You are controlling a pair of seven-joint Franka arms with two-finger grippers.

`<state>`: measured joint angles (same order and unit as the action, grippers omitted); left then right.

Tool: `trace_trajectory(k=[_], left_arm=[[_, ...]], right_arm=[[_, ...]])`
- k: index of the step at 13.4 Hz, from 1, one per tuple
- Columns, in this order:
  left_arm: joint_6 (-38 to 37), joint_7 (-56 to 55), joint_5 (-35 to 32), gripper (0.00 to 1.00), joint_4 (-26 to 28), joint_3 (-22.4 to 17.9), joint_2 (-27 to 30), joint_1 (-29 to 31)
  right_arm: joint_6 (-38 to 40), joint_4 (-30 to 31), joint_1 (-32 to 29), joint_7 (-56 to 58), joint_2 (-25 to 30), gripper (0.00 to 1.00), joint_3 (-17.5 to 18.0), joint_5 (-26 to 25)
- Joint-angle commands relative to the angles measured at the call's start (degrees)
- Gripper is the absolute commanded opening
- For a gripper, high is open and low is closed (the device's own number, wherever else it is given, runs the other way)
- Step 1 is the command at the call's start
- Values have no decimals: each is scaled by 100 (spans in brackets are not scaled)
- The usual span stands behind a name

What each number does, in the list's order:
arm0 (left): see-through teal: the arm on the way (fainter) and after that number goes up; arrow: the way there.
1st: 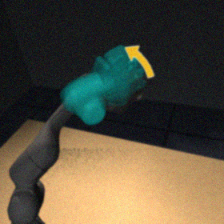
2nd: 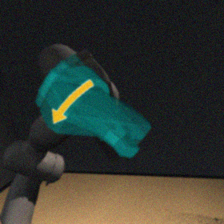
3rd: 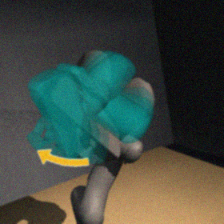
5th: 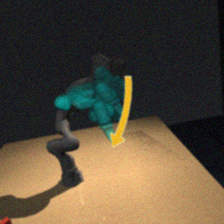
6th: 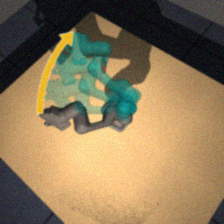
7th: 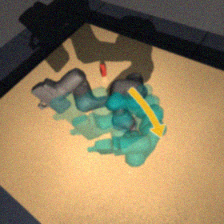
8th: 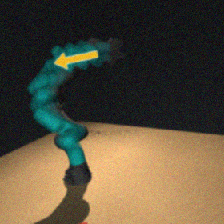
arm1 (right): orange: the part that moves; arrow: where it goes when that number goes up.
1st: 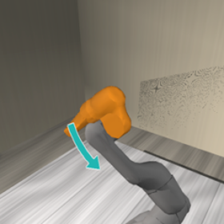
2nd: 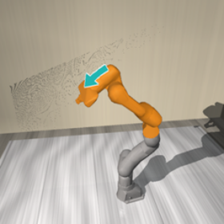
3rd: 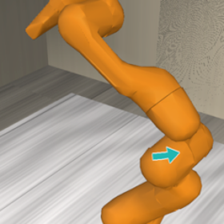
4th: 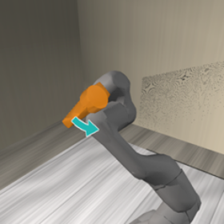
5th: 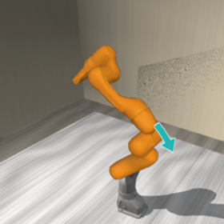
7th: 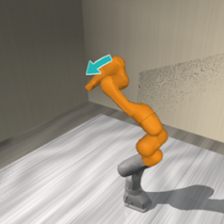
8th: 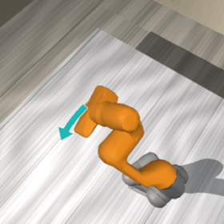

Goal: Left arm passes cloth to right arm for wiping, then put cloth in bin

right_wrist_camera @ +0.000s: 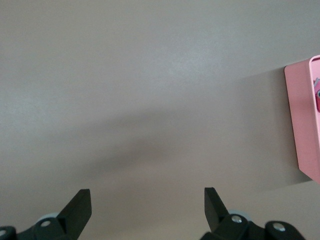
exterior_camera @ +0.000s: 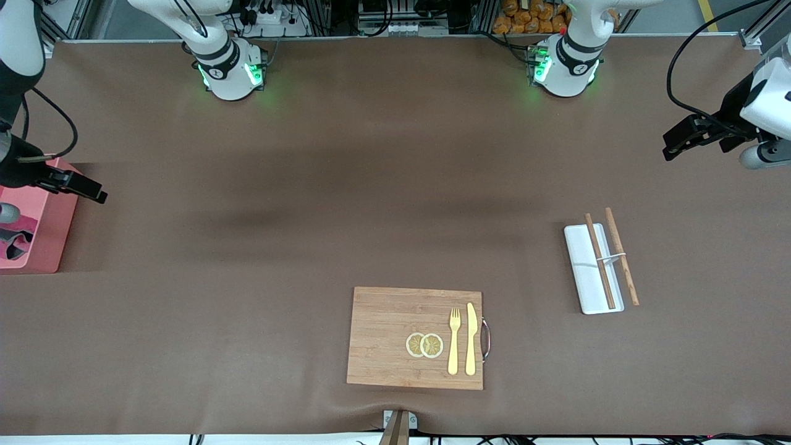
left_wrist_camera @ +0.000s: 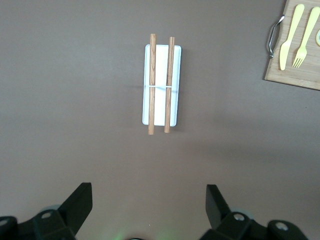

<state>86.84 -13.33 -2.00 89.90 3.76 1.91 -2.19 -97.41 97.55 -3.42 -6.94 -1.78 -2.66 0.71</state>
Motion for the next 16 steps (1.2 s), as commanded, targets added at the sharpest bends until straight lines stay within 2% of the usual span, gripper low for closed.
trace_trajectory(k=[1, 6, 10, 16], left_arm=[[87, 111, -99, 100, 133, 20, 160, 17], [78, 103, -90, 100, -86, 20, 90, -45], [52, 94, 42, 100, -95, 20, 90, -28], [43, 94, 42, 100, -104, 20, 81, -36]], right_arm=[[-41, 37, -54, 79, 170, 100, 37, 8], [-32, -473, -10, 70, 81, 100, 54, -35], [274, -614, 17, 52, 81, 100, 72, 26], [275, -632, 17, 44, 81, 100, 72, 34]])
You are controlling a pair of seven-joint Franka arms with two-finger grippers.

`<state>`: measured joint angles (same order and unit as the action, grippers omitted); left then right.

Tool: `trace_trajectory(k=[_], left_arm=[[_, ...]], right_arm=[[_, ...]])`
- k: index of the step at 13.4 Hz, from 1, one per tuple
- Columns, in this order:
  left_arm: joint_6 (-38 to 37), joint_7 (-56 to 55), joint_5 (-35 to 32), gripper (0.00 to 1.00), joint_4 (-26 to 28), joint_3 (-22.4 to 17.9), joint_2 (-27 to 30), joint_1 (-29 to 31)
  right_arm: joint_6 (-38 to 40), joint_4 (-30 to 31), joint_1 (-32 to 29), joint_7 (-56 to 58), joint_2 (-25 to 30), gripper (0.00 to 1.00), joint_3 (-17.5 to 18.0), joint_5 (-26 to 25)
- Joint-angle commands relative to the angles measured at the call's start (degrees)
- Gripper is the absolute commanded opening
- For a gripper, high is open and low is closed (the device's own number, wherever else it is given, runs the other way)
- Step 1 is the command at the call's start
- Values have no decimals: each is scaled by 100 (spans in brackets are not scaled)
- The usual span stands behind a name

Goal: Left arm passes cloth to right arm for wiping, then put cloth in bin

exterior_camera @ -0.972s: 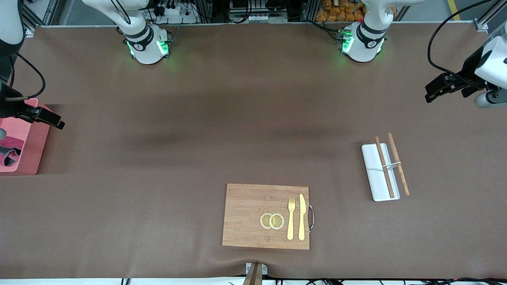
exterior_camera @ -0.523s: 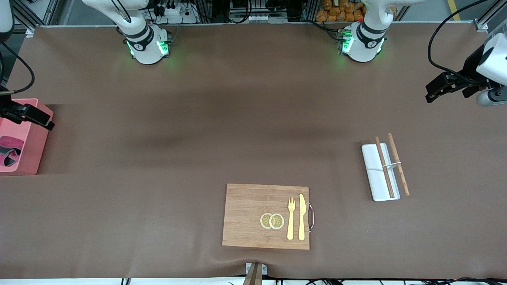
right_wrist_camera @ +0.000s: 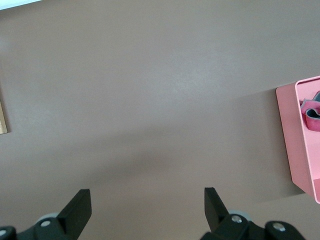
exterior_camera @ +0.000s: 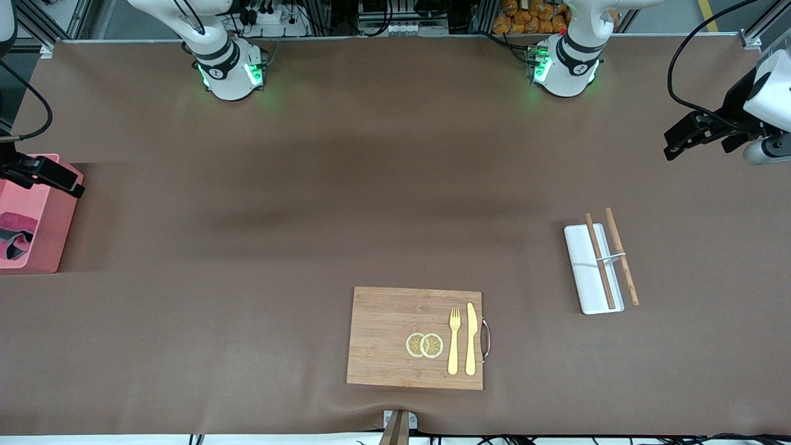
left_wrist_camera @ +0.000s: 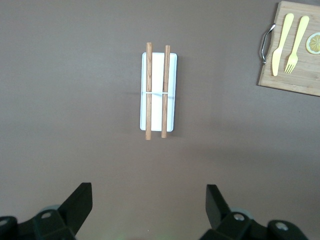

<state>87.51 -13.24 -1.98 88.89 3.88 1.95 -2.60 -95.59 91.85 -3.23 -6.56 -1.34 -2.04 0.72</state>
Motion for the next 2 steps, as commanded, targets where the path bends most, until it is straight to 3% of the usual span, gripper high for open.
trace_trajectory(k=[1, 2], left_arm=[[-24, 85, 40, 100, 5, 7, 77, 6], [-24, 94, 40, 100, -3, 7, 77, 6]], right_arm=[[93, -62, -2, 5, 28, 100, 2, 33], [84, -62, -2, 5, 28, 100, 2, 33]])
